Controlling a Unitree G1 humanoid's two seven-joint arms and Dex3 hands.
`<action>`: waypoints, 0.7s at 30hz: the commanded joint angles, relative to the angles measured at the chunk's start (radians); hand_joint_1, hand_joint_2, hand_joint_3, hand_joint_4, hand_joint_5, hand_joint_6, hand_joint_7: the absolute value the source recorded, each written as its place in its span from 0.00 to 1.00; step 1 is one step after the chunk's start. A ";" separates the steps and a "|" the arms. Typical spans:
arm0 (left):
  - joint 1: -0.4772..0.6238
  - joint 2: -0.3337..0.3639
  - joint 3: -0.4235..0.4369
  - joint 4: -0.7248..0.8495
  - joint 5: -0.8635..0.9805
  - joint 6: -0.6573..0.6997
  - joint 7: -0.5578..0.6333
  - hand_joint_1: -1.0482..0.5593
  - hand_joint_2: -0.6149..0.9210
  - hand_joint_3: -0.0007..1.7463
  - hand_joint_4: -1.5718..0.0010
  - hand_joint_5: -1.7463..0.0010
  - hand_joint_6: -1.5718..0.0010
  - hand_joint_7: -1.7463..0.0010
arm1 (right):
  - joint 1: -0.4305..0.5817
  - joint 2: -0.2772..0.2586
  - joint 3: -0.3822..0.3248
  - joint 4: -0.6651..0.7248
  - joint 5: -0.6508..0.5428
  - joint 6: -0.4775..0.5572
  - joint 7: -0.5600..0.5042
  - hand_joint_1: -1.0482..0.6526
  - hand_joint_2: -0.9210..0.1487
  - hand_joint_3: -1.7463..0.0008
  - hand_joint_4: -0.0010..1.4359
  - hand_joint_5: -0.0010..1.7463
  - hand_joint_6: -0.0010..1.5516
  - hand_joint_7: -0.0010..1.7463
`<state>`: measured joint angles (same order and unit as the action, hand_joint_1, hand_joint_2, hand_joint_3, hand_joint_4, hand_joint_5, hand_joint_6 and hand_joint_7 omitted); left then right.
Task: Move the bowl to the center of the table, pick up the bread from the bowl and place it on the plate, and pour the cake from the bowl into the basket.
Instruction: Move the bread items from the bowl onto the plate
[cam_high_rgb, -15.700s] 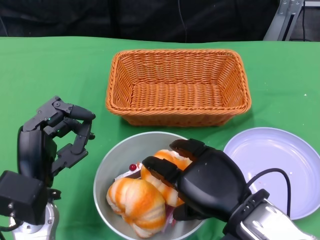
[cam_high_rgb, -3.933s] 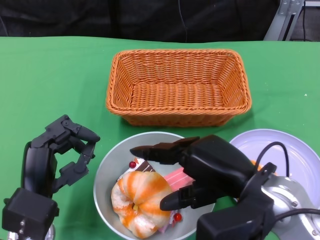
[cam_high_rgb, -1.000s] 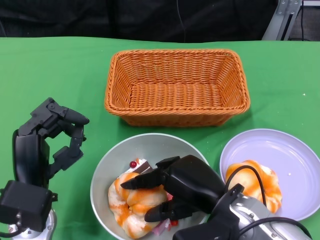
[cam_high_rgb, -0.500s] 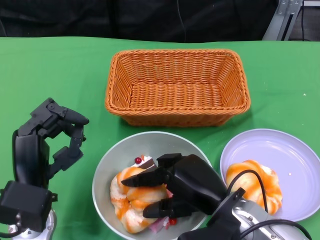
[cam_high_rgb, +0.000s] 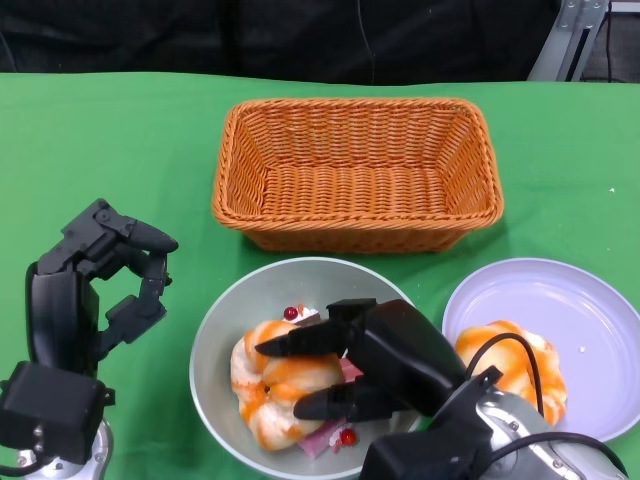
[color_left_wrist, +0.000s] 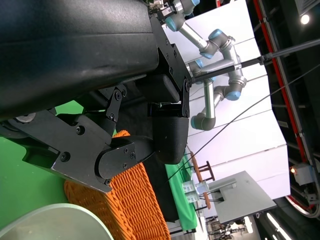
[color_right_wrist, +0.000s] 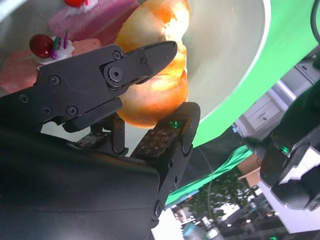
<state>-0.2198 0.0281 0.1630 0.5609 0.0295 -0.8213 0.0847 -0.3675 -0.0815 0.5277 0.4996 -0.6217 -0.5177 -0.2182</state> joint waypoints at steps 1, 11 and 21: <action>-0.016 0.016 0.009 0.016 -0.006 -0.025 0.009 0.58 0.84 0.47 0.52 0.07 0.51 0.26 | 0.013 0.004 -0.032 -0.030 0.040 0.007 0.017 0.48 0.01 0.95 0.59 0.72 0.78 0.05; -0.019 0.020 0.011 0.025 -0.007 -0.022 0.011 0.57 0.84 0.47 0.52 0.07 0.51 0.26 | 0.024 0.021 -0.092 -0.050 0.157 -0.018 0.076 0.48 0.00 0.96 0.54 0.88 0.77 0.09; -0.024 0.024 0.012 0.046 -0.008 -0.026 0.010 0.58 0.87 0.42 0.52 0.08 0.51 0.27 | 0.056 0.026 -0.152 -0.126 0.266 0.012 0.166 0.47 0.00 0.94 0.51 0.95 0.72 0.17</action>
<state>-0.2302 0.0345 0.1655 0.5949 0.0257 -0.8355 0.0844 -0.3230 -0.0549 0.3955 0.3996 -0.3778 -0.5158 -0.0622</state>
